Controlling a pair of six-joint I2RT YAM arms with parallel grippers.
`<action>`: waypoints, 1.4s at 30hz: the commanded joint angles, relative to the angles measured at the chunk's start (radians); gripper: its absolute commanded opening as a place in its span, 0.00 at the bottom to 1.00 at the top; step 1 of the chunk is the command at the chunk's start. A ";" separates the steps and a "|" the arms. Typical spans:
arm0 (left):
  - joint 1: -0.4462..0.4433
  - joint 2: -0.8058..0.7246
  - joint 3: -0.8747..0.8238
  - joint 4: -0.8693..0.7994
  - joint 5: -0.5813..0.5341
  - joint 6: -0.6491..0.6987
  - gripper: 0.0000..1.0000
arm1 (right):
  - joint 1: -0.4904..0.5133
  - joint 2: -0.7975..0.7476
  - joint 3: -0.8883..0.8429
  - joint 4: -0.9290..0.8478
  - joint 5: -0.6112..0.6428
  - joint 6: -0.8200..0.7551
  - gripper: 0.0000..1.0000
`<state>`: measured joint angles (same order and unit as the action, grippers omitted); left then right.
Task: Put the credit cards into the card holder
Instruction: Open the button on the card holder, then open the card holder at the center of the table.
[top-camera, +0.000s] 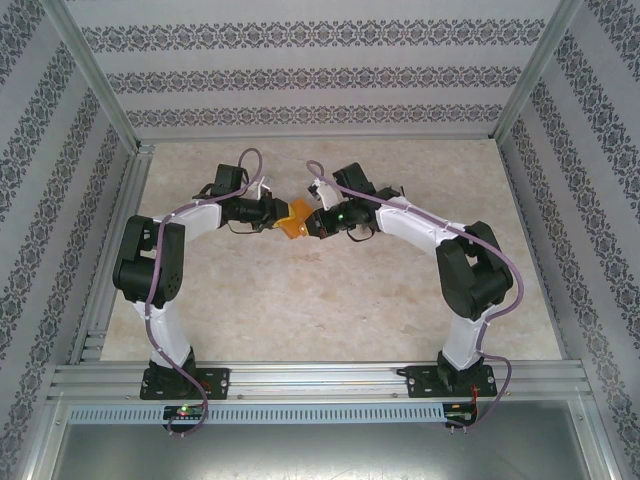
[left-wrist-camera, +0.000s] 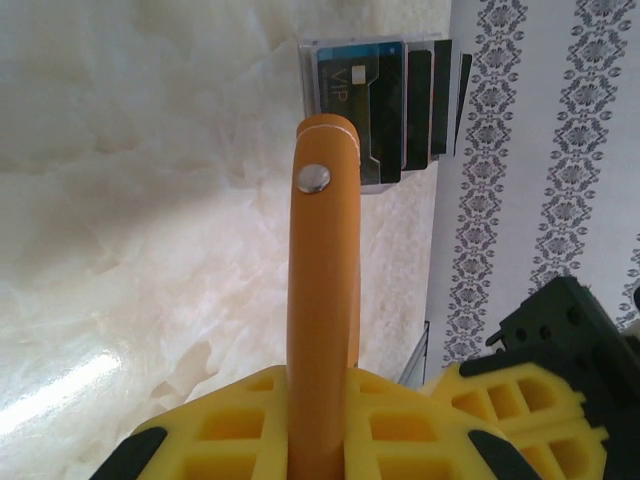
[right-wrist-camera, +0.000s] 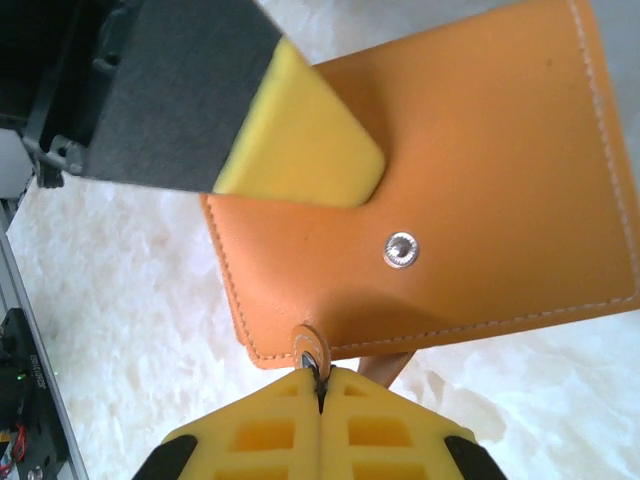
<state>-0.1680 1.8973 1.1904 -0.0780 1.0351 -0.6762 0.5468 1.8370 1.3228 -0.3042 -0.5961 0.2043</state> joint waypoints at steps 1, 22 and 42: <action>0.028 0.021 -0.007 0.062 -0.084 -0.006 0.00 | 0.015 -0.057 -0.021 -0.009 -0.084 -0.017 0.00; 0.028 -0.048 -0.041 -0.103 -0.205 0.114 0.59 | -0.041 0.013 0.007 -0.068 0.066 -0.050 0.00; -0.070 -0.099 0.010 -0.154 -0.144 0.292 0.56 | -0.075 -0.058 0.000 -0.115 0.150 -0.143 0.00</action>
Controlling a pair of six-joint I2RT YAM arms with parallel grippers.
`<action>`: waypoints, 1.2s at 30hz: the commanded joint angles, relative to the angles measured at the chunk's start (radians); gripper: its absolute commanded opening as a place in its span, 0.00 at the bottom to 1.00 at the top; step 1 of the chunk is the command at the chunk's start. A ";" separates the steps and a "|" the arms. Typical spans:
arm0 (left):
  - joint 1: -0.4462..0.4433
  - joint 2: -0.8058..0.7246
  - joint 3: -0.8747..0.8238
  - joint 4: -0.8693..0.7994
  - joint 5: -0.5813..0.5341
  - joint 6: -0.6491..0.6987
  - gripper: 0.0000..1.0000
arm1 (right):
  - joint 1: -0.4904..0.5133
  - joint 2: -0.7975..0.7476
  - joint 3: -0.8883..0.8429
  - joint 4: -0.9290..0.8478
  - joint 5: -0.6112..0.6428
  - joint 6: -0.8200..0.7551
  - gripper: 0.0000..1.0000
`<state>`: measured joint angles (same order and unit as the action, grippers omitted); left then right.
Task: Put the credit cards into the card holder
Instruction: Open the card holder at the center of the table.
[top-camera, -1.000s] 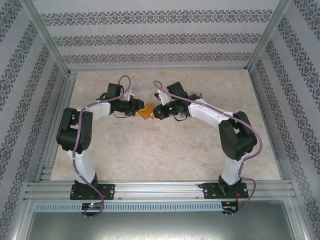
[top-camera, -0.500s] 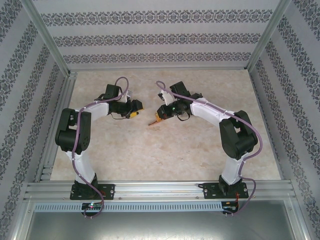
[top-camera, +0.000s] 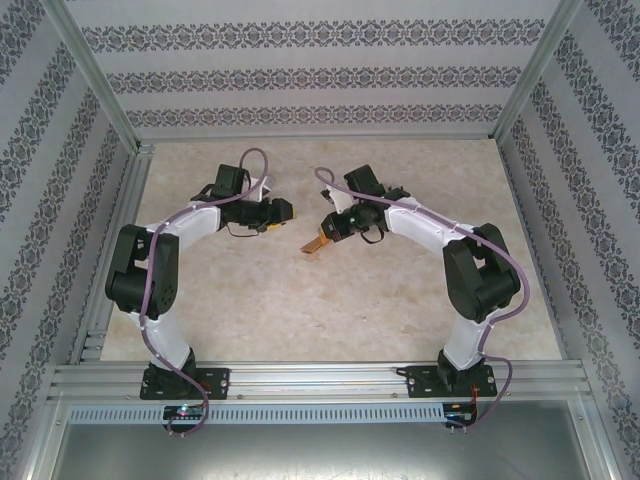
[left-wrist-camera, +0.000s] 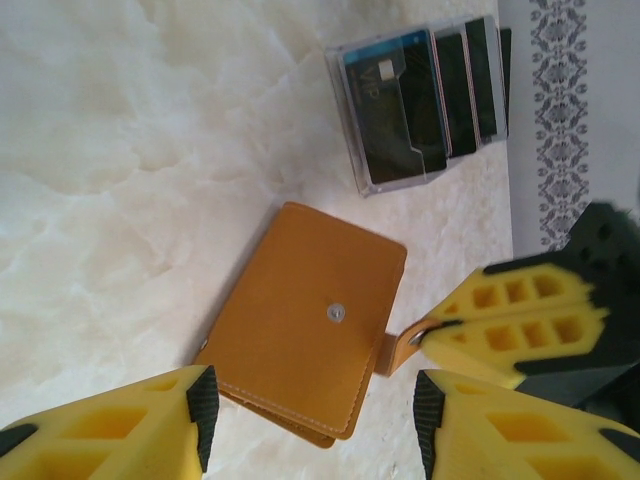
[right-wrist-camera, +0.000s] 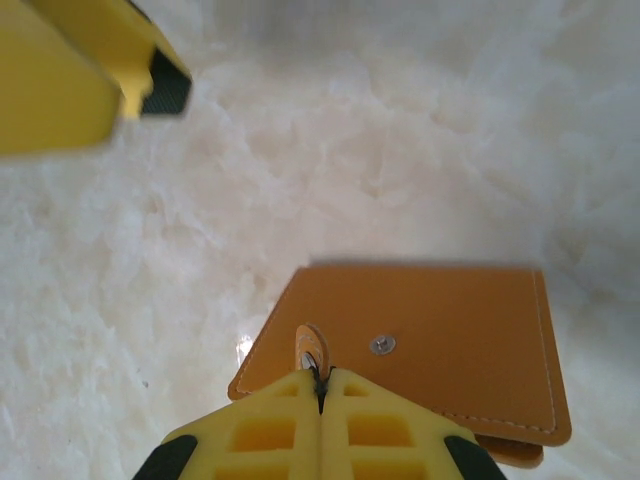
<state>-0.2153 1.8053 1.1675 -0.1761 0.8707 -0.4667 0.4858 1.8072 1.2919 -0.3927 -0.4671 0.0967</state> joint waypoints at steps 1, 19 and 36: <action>-0.031 -0.005 0.036 -0.063 0.017 0.092 0.56 | -0.017 -0.028 0.029 -0.027 0.023 -0.035 0.00; -0.193 0.099 0.231 -0.283 -0.204 0.308 0.59 | -0.072 -0.080 -0.020 0.004 -0.020 -0.019 0.00; -0.235 0.199 0.320 -0.334 -0.196 0.364 0.56 | -0.075 -0.098 -0.032 0.014 -0.056 -0.012 0.00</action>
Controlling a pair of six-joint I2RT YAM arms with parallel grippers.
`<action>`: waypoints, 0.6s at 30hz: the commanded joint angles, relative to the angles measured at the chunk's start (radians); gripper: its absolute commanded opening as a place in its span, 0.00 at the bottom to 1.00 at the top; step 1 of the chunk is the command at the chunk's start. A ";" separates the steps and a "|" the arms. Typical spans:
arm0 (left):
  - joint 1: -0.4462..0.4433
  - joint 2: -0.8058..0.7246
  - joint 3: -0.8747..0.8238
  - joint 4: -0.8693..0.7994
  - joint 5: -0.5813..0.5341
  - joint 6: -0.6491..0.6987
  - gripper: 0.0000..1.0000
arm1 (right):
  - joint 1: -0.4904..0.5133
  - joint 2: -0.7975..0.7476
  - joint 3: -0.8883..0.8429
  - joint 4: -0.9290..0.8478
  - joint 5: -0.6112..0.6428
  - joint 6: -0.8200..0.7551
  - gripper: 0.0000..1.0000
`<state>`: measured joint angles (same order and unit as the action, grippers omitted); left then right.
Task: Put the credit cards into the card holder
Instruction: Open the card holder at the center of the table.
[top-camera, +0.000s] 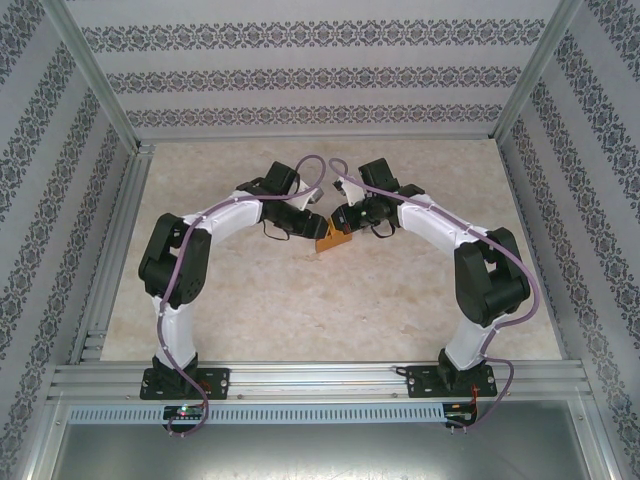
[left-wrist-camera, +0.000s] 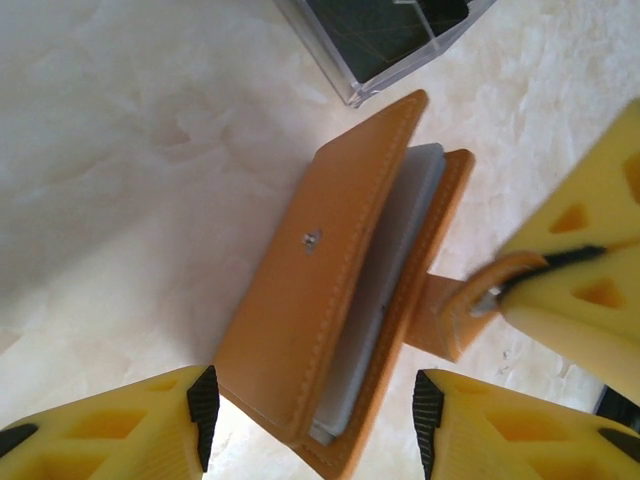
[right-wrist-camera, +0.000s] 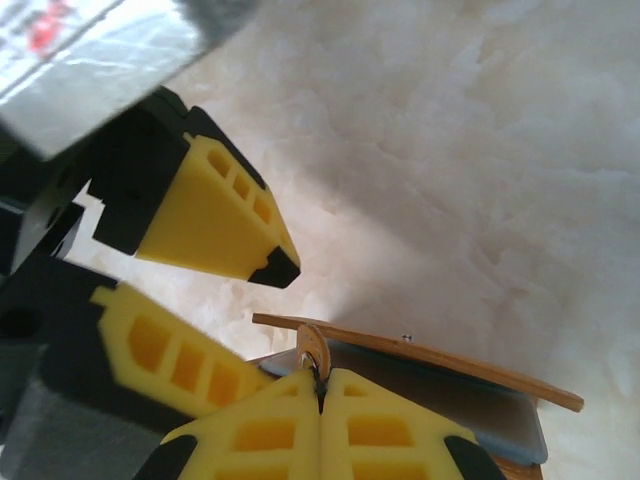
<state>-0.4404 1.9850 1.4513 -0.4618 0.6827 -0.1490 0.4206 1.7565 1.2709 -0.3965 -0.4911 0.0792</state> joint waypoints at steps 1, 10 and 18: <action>-0.010 0.023 0.039 -0.043 -0.005 0.044 0.55 | -0.009 -0.049 -0.014 0.019 -0.033 0.005 0.00; -0.008 0.049 0.054 -0.021 0.023 0.031 0.26 | -0.020 -0.061 -0.045 0.029 -0.033 0.007 0.00; -0.005 0.064 0.035 -0.018 -0.003 0.010 0.37 | -0.037 -0.067 -0.078 0.056 -0.043 0.012 0.00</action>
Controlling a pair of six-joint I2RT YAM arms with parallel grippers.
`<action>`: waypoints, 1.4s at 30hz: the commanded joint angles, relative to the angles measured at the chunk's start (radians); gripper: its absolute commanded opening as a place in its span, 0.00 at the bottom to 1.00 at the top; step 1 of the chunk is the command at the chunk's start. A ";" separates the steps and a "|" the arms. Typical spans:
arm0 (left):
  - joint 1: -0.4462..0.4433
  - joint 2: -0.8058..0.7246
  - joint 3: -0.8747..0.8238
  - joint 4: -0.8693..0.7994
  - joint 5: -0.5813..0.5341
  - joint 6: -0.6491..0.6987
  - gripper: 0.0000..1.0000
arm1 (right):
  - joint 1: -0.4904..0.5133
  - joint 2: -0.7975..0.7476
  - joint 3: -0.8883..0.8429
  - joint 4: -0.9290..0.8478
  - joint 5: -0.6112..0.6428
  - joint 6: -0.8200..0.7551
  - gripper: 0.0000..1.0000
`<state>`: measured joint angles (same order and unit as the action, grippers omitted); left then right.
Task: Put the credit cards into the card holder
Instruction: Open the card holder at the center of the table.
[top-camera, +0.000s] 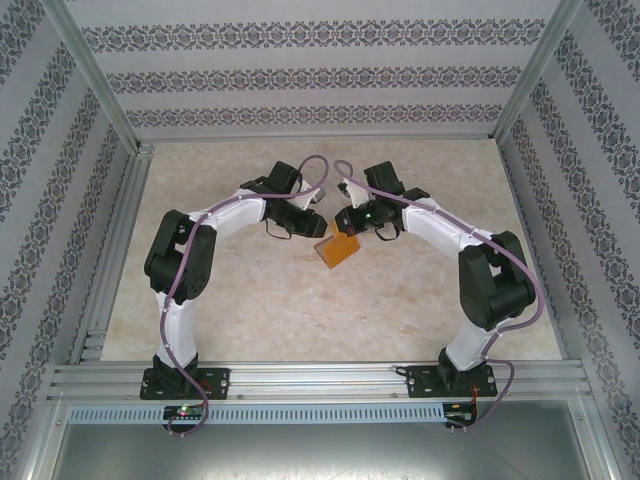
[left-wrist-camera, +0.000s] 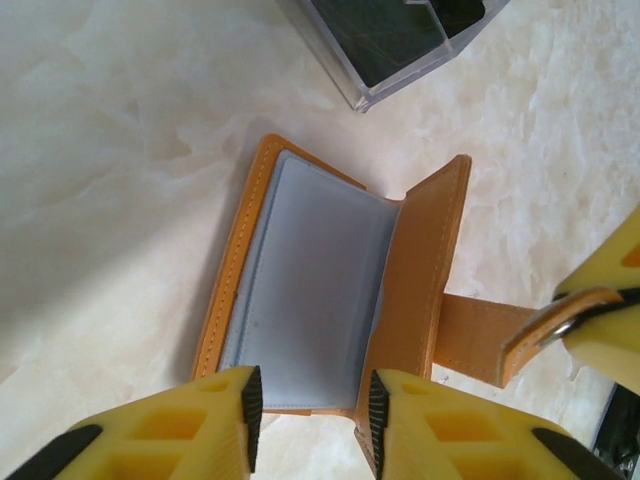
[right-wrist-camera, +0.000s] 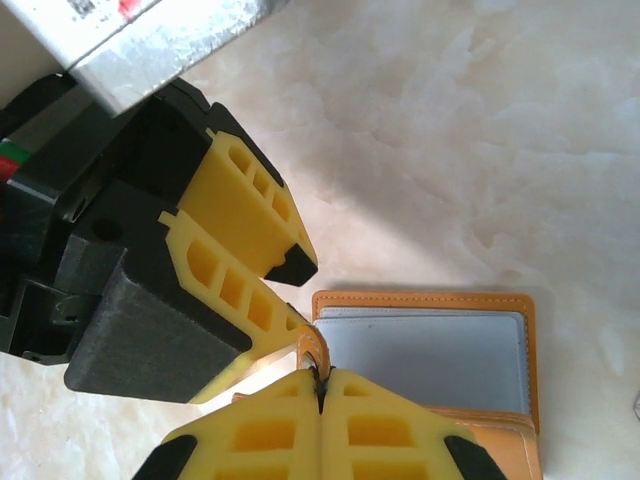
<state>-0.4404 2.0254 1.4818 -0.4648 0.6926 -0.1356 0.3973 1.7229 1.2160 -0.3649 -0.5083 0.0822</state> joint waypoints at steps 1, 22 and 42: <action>-0.004 0.027 0.002 -0.017 -0.009 -0.006 0.38 | -0.016 -0.040 -0.037 0.033 -0.024 0.012 0.00; -0.004 0.097 -0.019 0.036 0.049 -0.066 0.47 | -0.035 -0.288 -0.481 0.243 0.078 0.140 0.00; 0.000 0.113 -0.039 0.121 0.134 -0.139 0.42 | -0.100 -0.318 -0.538 0.251 0.130 0.193 0.00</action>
<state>-0.4385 2.1296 1.4567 -0.4183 0.7612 -0.2264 0.3031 1.3895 0.6716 -0.1257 -0.4038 0.2642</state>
